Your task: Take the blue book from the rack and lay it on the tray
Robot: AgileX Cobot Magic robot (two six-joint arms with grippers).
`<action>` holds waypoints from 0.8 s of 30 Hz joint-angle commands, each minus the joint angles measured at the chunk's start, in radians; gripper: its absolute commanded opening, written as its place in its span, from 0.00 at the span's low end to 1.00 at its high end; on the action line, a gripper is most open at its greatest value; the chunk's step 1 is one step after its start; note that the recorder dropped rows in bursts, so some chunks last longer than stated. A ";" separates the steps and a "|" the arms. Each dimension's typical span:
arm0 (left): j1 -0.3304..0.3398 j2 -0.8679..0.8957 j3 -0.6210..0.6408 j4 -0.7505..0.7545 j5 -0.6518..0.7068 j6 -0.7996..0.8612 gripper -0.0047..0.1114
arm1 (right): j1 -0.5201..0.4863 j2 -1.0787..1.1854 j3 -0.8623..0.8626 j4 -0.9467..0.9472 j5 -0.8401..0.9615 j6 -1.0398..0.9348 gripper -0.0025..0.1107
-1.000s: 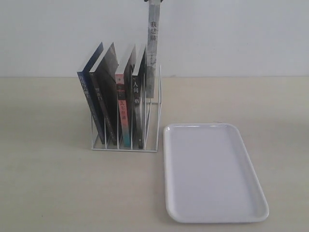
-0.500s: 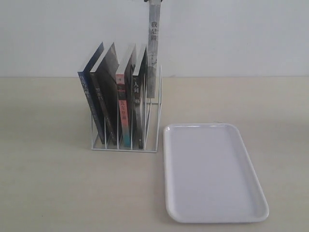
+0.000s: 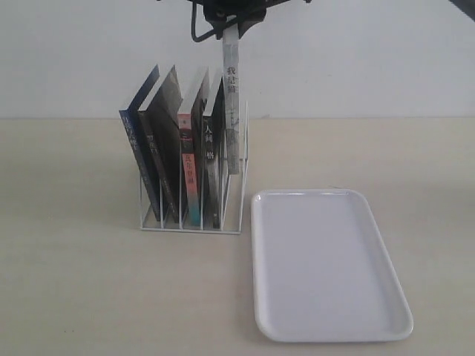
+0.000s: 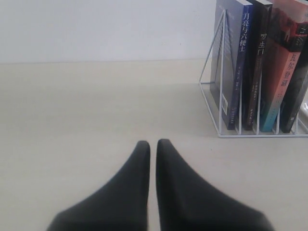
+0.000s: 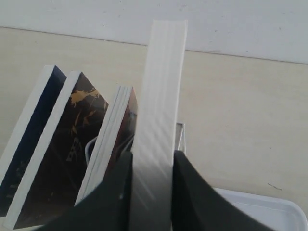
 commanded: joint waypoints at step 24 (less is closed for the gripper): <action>0.002 -0.003 0.004 0.000 -0.001 -0.007 0.08 | 0.000 0.046 -0.014 0.058 -0.051 0.067 0.07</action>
